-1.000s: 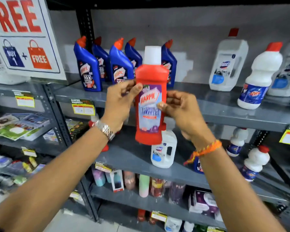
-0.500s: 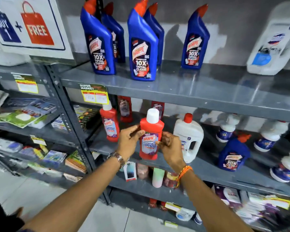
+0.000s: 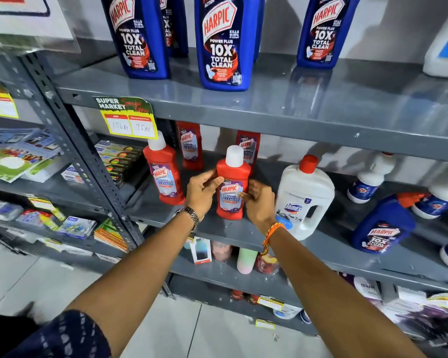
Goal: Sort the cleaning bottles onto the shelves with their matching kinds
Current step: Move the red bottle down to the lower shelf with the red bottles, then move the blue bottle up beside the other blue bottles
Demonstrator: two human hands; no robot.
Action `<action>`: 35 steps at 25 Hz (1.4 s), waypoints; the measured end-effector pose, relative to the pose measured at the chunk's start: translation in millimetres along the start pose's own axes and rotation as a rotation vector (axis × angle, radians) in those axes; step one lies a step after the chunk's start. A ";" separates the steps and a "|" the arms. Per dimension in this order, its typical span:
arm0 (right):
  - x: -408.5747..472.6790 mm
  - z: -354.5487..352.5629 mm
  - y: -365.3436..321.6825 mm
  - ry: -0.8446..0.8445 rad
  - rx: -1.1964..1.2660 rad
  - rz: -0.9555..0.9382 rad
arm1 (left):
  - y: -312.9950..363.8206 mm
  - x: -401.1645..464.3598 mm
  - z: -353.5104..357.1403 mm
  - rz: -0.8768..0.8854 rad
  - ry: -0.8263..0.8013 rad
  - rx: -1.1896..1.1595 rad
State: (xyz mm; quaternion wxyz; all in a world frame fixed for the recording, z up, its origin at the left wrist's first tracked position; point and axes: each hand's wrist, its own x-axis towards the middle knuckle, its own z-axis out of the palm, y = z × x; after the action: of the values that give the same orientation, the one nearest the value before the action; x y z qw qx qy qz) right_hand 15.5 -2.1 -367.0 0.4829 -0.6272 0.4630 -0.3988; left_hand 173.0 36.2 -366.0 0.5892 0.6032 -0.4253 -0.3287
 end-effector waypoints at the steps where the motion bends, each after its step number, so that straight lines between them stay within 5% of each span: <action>1: 0.8 1.3 0.4 -0.001 -0.002 0.009 | -1.4 1.0 -0.5 0.001 0.003 0.003; 7: -0.6 0.5 -2.9 0.017 -0.025 0.035 | 5.0 -3.0 2.0 0.011 0.018 0.041; 16: -92.0 -70.9 -0.8 0.238 0.243 0.159 | 25.7 -76.2 32.1 0.091 0.374 -0.062; 22: -135.4 -222.0 12.5 0.560 0.303 0.019 | 34.7 -125.1 135.2 0.094 0.189 -0.064; 26: -130.2 -306.6 31.2 0.667 0.114 -0.045 | 24.5 -148.4 221.3 0.056 -0.073 -0.009; 32: -87.1 -358.1 78.5 0.317 0.001 0.015 | -7.8 -127.6 314.4 -0.118 -0.377 0.132; 35: -67.3 -361.3 96.7 0.164 -0.053 -0.031 | -20.7 -109.4 341.5 -0.107 -0.399 0.214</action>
State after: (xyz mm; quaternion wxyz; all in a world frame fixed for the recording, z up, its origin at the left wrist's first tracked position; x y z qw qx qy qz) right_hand -362.7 -32.6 -386.9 0.4203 -0.6121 0.5015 -0.4440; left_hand -177.1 -13.7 -428.6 0.4076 0.6070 -0.5334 -0.4252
